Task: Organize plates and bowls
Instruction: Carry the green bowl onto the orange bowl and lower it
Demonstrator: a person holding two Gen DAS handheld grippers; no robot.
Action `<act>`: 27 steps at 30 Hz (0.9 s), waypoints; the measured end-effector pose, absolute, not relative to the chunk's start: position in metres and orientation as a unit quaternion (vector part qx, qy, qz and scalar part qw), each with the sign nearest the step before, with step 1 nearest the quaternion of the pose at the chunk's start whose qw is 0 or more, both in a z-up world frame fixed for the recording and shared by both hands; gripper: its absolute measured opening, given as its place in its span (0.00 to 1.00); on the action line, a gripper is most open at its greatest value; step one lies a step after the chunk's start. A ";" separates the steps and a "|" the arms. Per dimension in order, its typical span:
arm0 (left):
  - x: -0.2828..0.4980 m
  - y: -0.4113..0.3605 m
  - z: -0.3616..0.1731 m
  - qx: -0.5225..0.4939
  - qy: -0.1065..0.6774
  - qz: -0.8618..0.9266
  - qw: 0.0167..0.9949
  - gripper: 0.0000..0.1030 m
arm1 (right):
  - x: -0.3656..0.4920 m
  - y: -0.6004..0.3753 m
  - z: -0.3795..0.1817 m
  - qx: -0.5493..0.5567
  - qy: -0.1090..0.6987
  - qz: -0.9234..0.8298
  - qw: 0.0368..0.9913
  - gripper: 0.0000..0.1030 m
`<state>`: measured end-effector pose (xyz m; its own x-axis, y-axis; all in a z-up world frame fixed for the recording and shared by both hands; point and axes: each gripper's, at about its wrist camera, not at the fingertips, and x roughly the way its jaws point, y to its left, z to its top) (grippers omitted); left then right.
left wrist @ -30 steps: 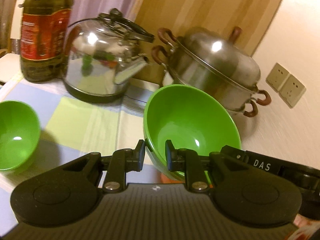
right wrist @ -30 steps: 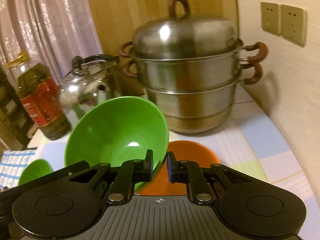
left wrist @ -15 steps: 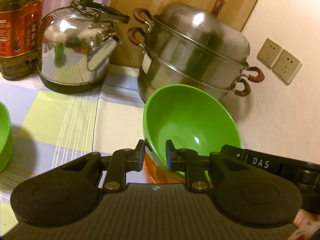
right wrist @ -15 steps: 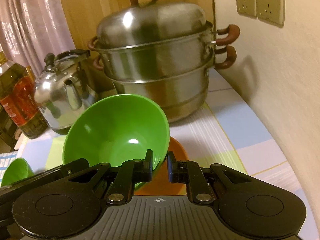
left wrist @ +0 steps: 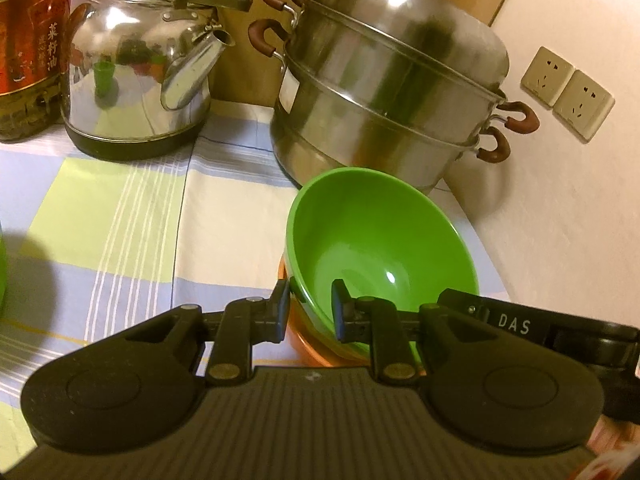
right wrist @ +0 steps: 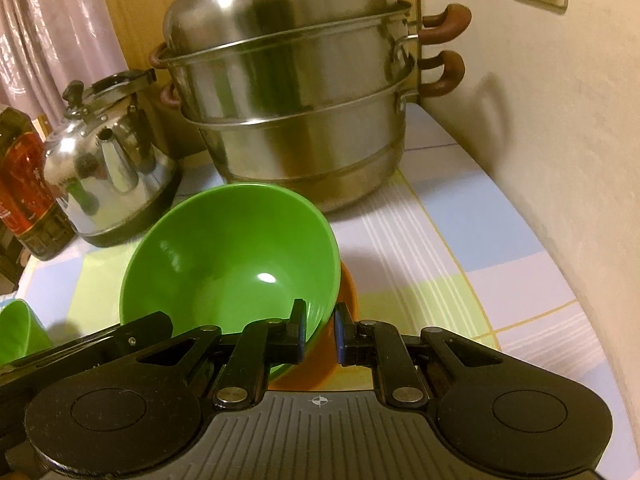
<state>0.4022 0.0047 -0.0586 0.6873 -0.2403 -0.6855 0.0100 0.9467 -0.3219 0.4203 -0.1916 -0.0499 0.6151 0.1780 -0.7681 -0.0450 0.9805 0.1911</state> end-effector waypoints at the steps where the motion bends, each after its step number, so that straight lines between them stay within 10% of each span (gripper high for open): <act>1: 0.403 0.004 -0.060 -0.147 0.391 -0.069 0.906 0.19 | 0.421 -0.192 -0.050 0.077 0.435 0.062 0.895 0.13; 27: 0.405 -0.001 -0.067 -0.129 0.398 -0.073 0.906 0.30 | 0.420 -0.194 -0.064 0.073 0.434 0.056 0.896 0.23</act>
